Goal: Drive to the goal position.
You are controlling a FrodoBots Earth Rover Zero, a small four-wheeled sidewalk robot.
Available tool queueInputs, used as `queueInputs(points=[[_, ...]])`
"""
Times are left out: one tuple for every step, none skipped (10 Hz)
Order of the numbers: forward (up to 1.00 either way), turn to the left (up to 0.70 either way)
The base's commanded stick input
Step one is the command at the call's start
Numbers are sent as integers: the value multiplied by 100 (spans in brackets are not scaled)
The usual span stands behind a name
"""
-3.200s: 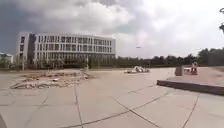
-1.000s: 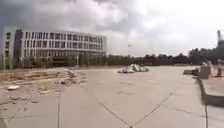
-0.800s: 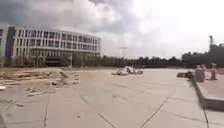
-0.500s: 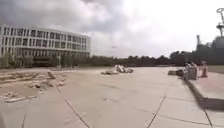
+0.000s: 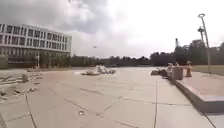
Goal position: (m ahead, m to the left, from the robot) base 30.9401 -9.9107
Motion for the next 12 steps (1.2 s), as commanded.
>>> queueInputs(points=[[100, -12], [100, 0], [100, 0], [100, 0], [100, 0], [100, 0], [100, 0], [100, 0], [100, 0], [100, -1], [100, -19], [100, -30]])
